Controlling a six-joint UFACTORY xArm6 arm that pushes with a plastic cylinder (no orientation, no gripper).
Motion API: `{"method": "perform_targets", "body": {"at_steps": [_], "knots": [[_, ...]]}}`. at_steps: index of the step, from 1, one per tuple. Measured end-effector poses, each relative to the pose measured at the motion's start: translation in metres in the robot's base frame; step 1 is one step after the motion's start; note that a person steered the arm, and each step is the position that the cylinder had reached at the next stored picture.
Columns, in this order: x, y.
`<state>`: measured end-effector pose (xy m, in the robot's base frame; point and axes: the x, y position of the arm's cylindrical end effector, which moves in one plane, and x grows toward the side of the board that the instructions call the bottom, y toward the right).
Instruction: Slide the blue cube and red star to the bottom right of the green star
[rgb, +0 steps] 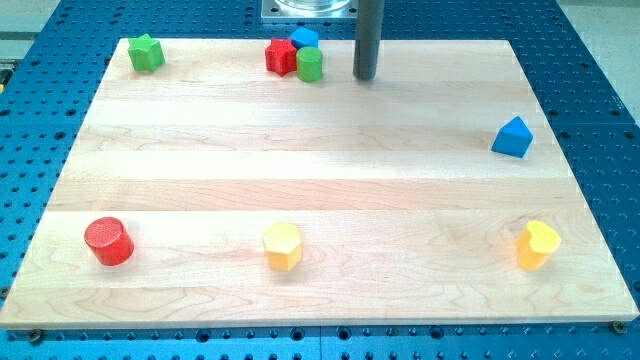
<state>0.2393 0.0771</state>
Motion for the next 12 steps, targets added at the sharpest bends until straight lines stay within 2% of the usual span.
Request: {"method": "perform_targets", "body": {"at_steps": [1,2,3,4,5,6,8,9,10,11,12], "knots": [[-0.032,-0.023],[-0.039,-0.058],[-0.039,-0.091],[-0.006,-0.156],[-0.011,-0.124],[-0.045,-0.117],[-0.047,-0.189],[-0.021,-0.218],[0.025,-0.228],[-0.012,-0.212],[-0.044,-0.232]]}}
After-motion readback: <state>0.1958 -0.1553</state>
